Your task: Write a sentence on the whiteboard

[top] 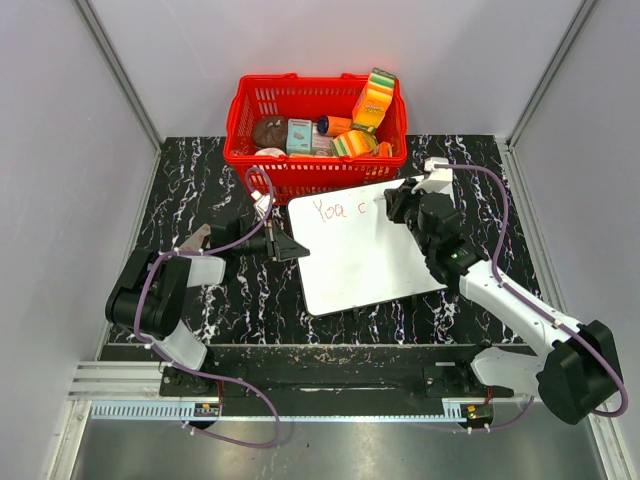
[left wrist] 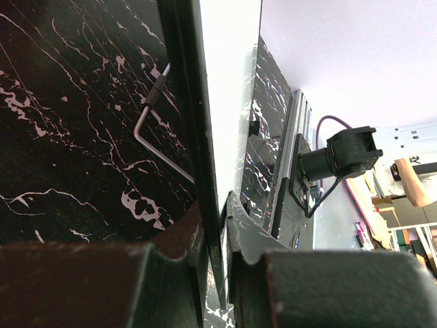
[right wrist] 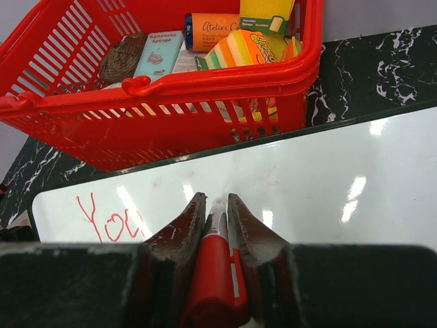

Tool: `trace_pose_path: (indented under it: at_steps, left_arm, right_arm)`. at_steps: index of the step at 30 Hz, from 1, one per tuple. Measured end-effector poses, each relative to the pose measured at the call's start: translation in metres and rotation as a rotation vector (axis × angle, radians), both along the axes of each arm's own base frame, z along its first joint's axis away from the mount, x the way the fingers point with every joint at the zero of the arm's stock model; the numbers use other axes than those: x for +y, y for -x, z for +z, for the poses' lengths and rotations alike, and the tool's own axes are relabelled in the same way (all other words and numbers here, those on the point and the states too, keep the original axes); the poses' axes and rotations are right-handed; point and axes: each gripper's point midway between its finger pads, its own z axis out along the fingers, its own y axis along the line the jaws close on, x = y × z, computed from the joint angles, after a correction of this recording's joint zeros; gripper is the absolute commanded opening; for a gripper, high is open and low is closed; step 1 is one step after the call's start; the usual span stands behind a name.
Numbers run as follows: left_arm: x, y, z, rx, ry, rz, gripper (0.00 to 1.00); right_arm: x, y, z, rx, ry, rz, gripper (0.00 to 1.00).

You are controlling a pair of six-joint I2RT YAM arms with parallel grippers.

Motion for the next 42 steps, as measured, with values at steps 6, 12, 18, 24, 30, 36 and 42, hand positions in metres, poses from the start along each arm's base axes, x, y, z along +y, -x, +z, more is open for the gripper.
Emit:
trace_pose_path:
  at_steps: [6, 12, 18, 24, 30, 36, 42]
  left_arm:
    - [0.0, 0.0, 0.0, 0.0, 0.0, 0.0, 0.0]
    - [0.0, 0.0, 0.0, 0.0, 0.0, 0.0, 0.0]
    - [0.0, 0.0, 0.0, 0.0, 0.0, -0.001, 0.0]
    - [0.0, 0.0, 0.0, 0.0, 0.0, -0.001, 0.0]
    - [0.0, 0.0, 0.0, 0.0, 0.0, -0.001, 0.0]
    - [0.0, 0.0, 0.0, 0.0, 0.0, -0.001, 0.0]
    - [0.0, 0.0, 0.0, 0.0, 0.0, -0.001, 0.0]
  right_arm:
    - [0.002, 0.0, -0.001, 0.003, -0.005, 0.007, 0.0]
    - [0.006, 0.0, -0.006, 0.019, -0.005, 0.025, 0.0]
    - [0.011, 0.001, -0.007, 0.023, -0.013, 0.05, 0.0]
    - [0.015, 0.003, -0.007, 0.027, -0.017, 0.074, 0.0]
    - [0.013, 0.006, -0.012, 0.037, -0.016, 0.075, 0.0]
    - [0.009, 0.013, -0.019, 0.049, -0.022, 0.072, 0.0]
    - [0.007, 0.013, -0.02, 0.051, -0.024, 0.061, 0.0]
